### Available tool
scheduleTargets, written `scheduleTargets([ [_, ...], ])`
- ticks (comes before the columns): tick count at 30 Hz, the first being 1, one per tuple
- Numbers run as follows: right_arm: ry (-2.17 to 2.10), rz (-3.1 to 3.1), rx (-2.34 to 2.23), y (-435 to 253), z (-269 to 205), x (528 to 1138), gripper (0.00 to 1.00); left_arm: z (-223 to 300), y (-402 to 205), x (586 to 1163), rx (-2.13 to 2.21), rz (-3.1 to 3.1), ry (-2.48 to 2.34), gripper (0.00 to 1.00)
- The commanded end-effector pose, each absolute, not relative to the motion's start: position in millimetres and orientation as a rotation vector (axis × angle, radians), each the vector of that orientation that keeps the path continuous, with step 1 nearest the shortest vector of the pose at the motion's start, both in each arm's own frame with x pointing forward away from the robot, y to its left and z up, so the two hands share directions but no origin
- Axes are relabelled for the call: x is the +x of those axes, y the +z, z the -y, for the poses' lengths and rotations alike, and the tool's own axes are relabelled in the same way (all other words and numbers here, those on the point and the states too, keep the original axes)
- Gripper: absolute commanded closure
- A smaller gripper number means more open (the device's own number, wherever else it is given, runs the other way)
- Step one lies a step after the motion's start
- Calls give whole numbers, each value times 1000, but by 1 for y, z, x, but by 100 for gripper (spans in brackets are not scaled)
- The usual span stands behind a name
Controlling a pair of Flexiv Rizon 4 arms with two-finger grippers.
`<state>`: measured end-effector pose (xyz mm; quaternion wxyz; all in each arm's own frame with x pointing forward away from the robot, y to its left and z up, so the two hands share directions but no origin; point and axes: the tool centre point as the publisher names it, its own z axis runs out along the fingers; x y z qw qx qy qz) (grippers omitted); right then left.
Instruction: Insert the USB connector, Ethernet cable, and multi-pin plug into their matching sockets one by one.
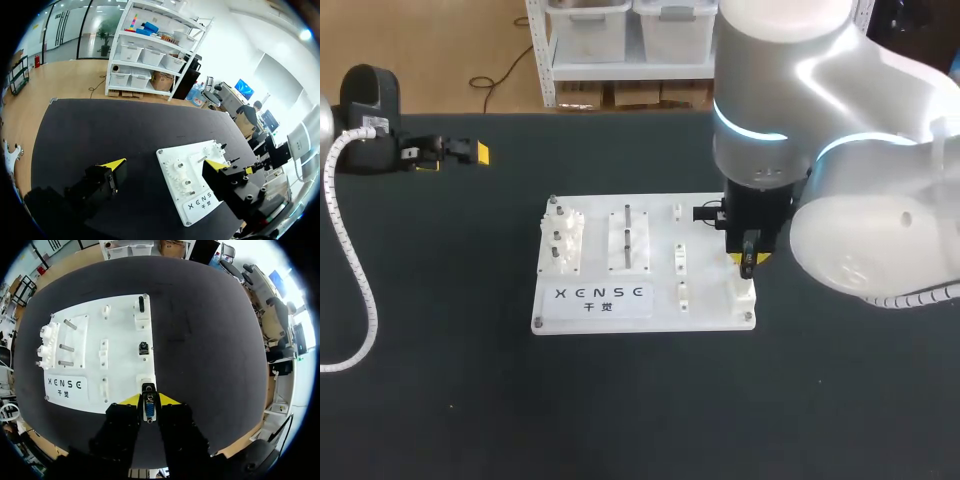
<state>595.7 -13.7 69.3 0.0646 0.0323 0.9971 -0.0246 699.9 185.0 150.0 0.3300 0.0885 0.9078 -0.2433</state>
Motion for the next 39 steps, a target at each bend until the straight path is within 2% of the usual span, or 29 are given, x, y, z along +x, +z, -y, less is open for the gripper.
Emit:
scheduleTargets([
  [1,-79,-3009,100,67,15,597,100,-185,150,700,231,-2374,-636,0],
  [39,-81,-3025,80,69,15,593,100,-185,150,700,231,-2374,-636,0],
])
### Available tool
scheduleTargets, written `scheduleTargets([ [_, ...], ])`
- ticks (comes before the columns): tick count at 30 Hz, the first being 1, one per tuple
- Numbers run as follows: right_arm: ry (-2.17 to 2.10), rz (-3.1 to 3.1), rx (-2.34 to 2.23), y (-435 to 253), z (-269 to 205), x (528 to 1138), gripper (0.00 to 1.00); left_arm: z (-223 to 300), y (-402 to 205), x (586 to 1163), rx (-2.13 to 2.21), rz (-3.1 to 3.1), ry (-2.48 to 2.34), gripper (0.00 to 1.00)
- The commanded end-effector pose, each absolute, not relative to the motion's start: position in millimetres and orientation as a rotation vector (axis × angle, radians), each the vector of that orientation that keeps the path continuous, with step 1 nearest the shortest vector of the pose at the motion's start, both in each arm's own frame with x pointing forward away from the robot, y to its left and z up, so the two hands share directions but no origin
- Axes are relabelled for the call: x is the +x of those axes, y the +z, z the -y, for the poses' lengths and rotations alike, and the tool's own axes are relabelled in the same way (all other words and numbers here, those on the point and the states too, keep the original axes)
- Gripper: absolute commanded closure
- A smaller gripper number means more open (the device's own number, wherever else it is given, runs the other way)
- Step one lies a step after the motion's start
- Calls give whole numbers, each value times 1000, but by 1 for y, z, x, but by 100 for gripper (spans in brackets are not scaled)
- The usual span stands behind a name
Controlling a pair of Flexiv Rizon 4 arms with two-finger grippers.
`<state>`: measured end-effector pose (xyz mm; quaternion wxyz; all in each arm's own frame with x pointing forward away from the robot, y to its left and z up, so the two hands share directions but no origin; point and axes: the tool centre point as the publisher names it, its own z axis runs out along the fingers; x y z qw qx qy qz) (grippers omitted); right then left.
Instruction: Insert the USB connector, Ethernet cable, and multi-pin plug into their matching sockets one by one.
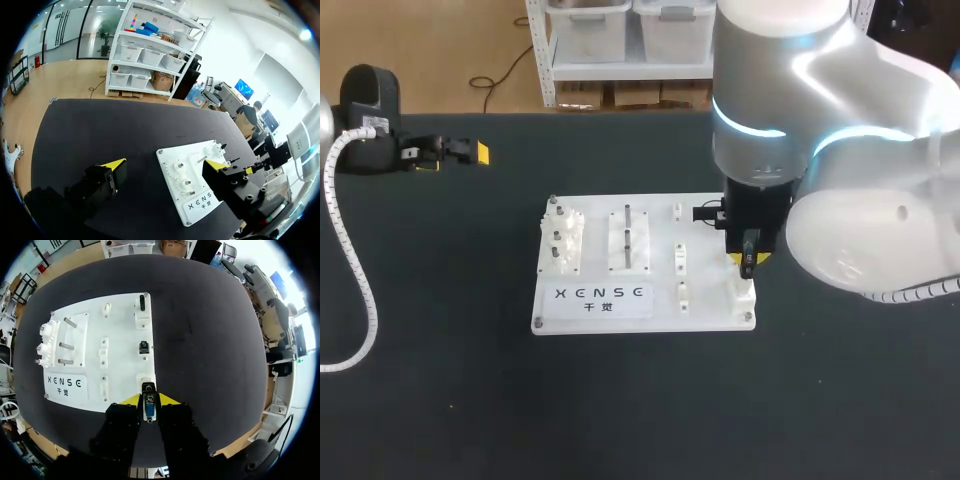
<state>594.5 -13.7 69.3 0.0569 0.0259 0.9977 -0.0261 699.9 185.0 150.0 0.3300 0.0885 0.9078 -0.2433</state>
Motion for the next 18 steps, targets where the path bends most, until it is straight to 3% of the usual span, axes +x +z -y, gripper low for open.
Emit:
scheduleTargets([
  [1,-80,-3025,81,69,15,593,100,-185,150,700,231,-2374,-636,0],
  [18,-81,-3020,77,73,16,591,100,-185,150,700,231,-2374,-636,0],
])
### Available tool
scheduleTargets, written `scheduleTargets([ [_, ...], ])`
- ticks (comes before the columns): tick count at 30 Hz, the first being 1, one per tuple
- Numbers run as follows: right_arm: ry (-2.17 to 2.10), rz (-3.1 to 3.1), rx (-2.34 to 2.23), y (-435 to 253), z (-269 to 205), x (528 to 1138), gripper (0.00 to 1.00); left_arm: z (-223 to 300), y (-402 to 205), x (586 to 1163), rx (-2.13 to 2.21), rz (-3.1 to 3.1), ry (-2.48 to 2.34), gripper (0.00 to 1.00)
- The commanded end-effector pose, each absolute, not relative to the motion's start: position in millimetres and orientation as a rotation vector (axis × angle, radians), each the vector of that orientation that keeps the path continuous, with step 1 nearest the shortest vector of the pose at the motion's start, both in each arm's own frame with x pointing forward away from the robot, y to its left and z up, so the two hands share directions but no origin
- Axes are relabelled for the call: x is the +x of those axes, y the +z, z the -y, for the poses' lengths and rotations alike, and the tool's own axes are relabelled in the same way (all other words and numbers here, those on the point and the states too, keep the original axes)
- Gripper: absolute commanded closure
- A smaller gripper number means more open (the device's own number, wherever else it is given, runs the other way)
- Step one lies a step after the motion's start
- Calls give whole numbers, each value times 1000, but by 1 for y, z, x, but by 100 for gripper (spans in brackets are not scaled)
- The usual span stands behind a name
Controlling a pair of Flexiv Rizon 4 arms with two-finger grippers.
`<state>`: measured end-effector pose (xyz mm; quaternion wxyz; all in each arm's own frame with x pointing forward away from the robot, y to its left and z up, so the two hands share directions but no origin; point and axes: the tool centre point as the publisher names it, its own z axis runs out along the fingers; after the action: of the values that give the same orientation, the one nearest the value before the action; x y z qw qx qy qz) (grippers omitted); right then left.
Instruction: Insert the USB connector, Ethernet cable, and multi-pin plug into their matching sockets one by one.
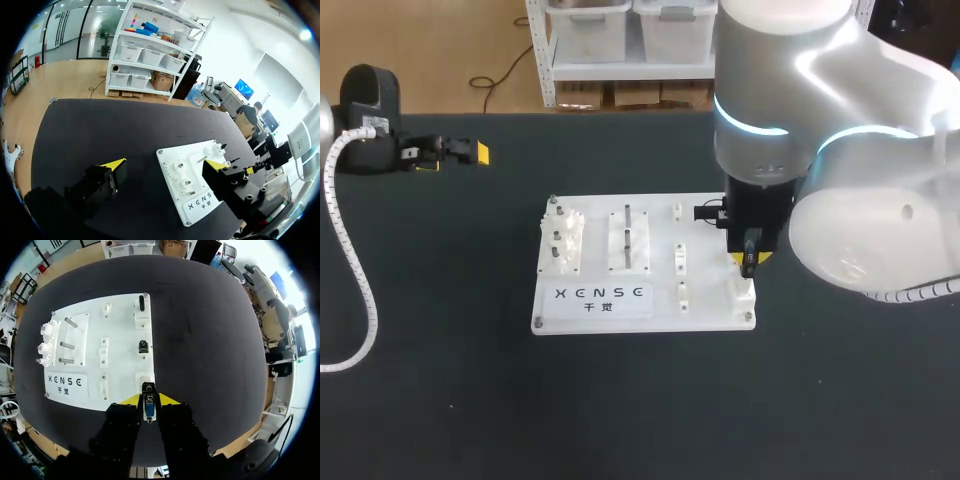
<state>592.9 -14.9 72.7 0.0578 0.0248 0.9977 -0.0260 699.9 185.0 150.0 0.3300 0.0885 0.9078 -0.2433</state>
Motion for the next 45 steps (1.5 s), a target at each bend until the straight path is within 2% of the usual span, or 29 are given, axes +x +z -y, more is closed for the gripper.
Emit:
scheduleTargets([
  [1,-82,-3020,78,72,16,591,100,-185,150,700,231,-2374,-636,0],
  [45,-88,-3019,71,70,12,596,100,-185,150,700,231,-2374,-636,0],
])
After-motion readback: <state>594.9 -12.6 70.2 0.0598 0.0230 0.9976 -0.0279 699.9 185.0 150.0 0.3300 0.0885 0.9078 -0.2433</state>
